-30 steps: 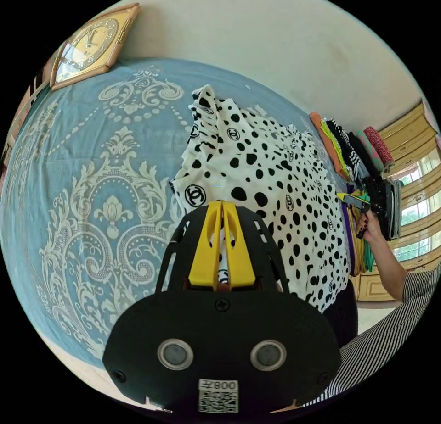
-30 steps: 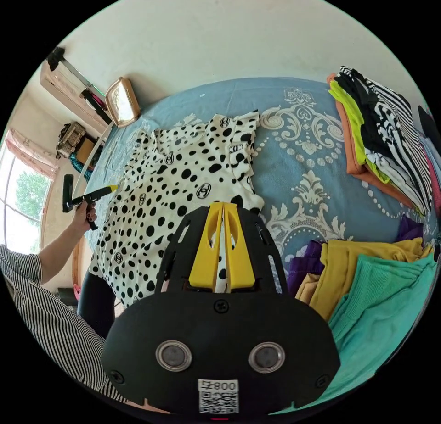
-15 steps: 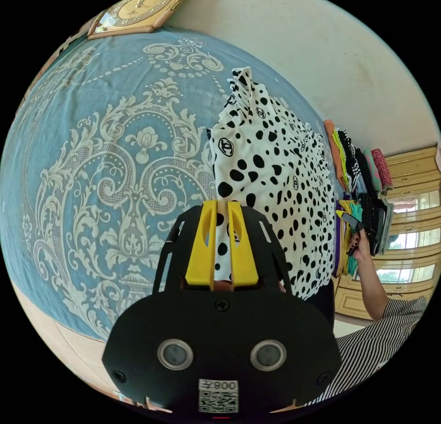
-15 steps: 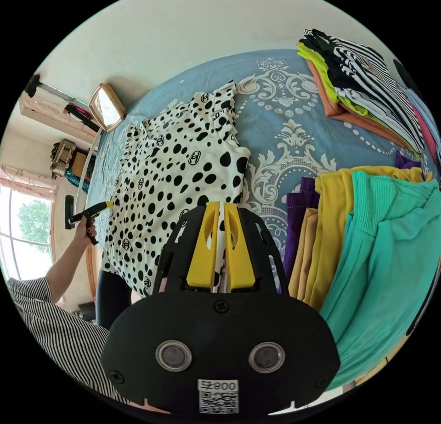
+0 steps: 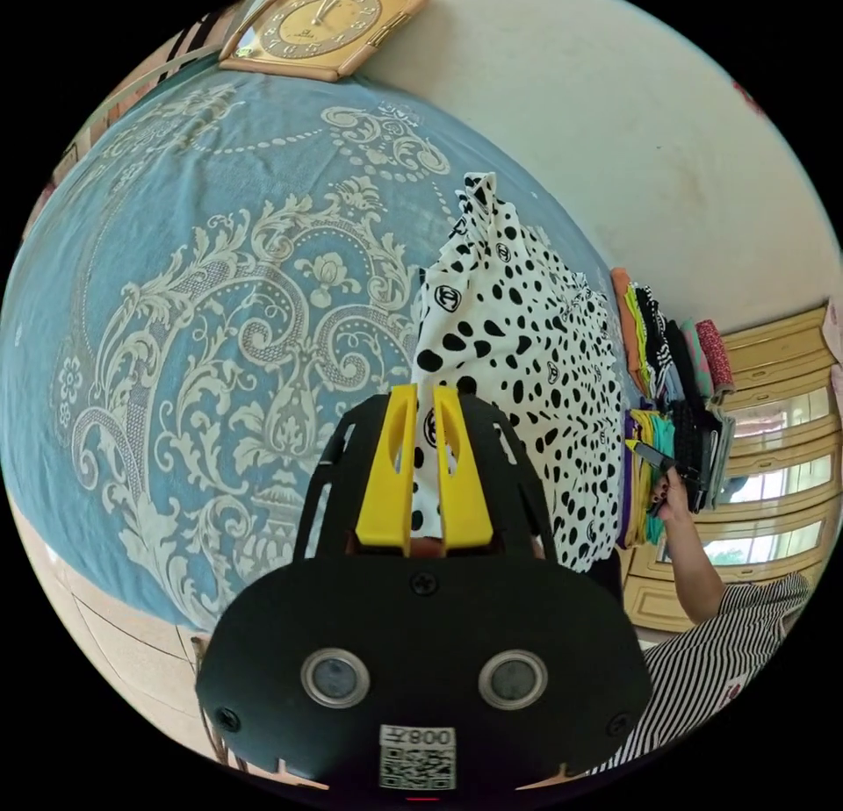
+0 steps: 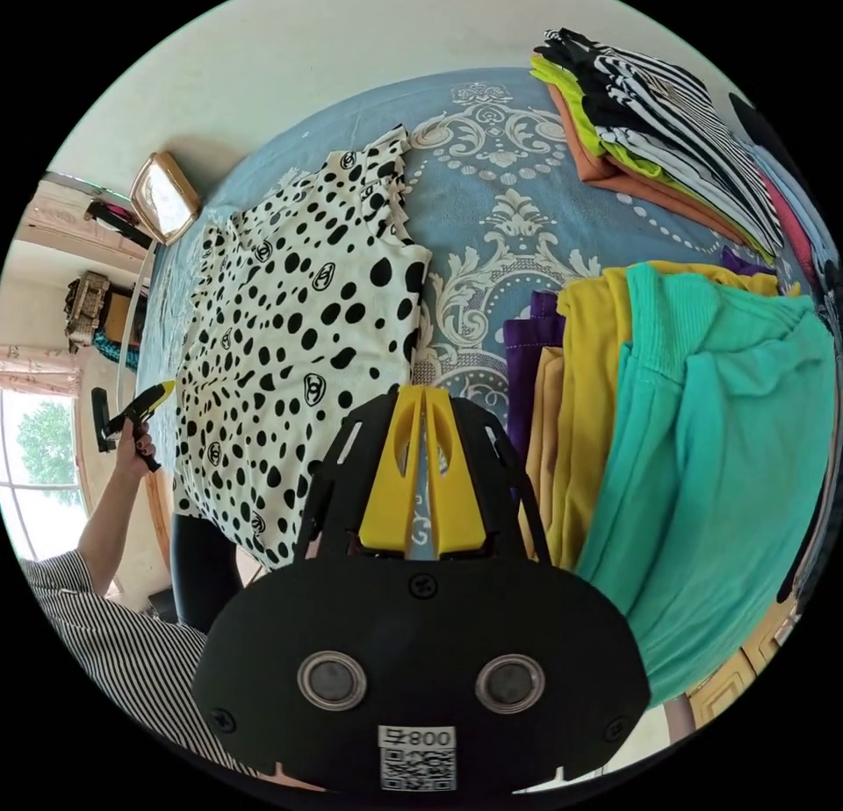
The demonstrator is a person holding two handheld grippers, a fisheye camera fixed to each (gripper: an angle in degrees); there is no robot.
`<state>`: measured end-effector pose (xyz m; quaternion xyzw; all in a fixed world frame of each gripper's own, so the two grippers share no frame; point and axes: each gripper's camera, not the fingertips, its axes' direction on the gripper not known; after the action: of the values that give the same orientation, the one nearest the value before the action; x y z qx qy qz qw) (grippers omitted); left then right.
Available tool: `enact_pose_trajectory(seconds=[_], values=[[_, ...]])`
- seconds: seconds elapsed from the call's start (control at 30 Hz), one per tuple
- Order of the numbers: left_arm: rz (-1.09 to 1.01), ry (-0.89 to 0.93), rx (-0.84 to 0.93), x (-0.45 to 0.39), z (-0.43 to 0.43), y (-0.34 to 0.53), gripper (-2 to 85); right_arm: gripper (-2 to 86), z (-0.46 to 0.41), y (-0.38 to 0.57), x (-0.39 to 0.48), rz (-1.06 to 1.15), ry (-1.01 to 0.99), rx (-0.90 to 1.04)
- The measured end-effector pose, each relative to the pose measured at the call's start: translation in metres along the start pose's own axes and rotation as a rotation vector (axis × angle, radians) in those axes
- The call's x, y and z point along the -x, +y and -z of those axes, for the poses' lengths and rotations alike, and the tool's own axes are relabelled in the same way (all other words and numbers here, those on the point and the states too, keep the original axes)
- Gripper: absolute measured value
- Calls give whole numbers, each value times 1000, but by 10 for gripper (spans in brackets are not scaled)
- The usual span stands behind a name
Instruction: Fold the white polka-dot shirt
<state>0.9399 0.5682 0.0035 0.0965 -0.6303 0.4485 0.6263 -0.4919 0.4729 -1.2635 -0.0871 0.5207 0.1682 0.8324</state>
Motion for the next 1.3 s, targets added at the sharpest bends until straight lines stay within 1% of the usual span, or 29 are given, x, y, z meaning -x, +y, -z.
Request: enact_pose_trajectory(seconds=[0.13, 0.2, 0.27, 0.37, 0.43, 0.47, 0.57, 0.7, 0.8, 0.93, 1.13, 1.3], values=[[-35, 18, 56, -2, 23, 54, 40, 5, 6, 58, 12, 29, -58, 44], [-25, 6, 86, 0, 26, 78, 41, 10, -1, 84, 23, 42, -67, 83], [12, 32, 129, 6, 24, 100, 38, 15, -11, 105, 31, 42, -63, 118], [16, -8, 138, 4, 25, 111, 21, 12, -26, 122, 37, 12, -66, 146], [15, 4, 155, 4, 30, 111, 14, 5, -28, 127, 38, 8, -71, 145], [16, -7, 131, 3, 40, 112, 11, 4, -27, 128, 38, 5, -86, 152], [27, -8, 77, 9, 66, 120, 8, 2, -12, 139, 33, -6, -40, 118], [67, 20, 121, 21, 65, 129, 13, 0, -24, 154, 19, -32, -92, 141], [68, 18, 122, 21, 73, 139, 26, -1, -24, 160, 14, -86, -138, 118], [63, 51, 102, 24, 97, 161, 44, -2, -14, 176, 19, -75, -106, 106], [44, 108, 180, 21, 103, 199, 66, 9, -7, 220, 22, -87, -168, 96], [79, 191, 237, 23, 97, 214, 67, 38, -11, 248, 31, -72, -189, 122]])
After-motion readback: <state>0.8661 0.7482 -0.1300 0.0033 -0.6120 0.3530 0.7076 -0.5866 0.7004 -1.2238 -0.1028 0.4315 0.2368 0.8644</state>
